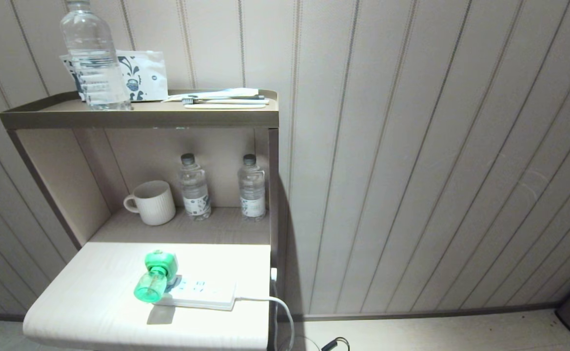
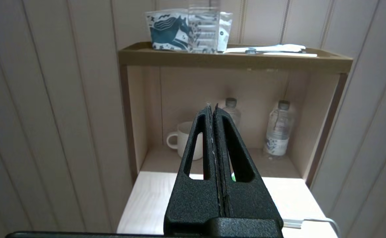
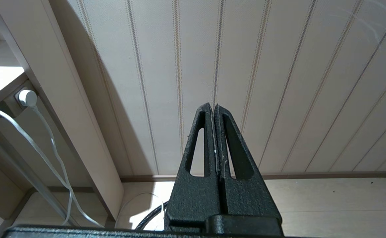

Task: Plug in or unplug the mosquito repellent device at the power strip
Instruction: Hold the socket with your right hand and unplug it with your left hand

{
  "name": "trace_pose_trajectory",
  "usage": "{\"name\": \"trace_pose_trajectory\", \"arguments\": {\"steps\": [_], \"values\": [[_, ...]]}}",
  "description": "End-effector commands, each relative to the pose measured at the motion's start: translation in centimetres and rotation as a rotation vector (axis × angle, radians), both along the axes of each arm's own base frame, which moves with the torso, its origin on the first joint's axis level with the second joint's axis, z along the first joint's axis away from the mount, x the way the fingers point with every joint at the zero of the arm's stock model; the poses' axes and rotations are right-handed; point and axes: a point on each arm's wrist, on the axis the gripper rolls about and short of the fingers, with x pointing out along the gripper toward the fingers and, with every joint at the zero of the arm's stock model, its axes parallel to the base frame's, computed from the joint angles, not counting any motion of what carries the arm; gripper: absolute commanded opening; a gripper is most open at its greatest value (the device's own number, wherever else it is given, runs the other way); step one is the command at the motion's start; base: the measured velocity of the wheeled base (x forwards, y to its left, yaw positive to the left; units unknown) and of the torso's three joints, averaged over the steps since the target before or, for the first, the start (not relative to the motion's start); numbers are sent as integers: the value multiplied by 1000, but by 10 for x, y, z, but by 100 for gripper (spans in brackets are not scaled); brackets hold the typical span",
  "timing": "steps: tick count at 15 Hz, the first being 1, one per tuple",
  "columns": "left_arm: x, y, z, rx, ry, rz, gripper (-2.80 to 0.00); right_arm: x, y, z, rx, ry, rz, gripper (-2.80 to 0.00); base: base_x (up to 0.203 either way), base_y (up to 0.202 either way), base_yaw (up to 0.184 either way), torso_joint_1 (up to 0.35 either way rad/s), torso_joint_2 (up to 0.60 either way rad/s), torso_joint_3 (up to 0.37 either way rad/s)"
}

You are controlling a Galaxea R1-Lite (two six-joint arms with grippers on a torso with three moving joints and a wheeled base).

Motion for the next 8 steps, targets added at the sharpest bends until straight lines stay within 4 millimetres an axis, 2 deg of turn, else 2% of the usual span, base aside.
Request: {"name": "trace_pose_trajectory", "arguments": {"steps": [1, 4, 6, 8], "values": [[32, 0, 47, 1, 156, -11, -280, 0, 0, 0, 1, 2, 1, -280, 0, 0, 0, 0, 0, 0], [65, -2, 92, -2, 395, -76, -280, 0, 0, 0, -1, 2, 1, -280, 0, 0, 0, 0, 0, 0], [96, -3, 104, -24, 618, -139, -280, 0, 0, 0, 1, 2, 1, -280, 0, 0, 0, 0, 0, 0], [127, -5, 104, -68, 866, -215, -280, 0, 0, 0, 1, 2, 1, -280, 0, 0, 0, 0, 0, 0]]}}
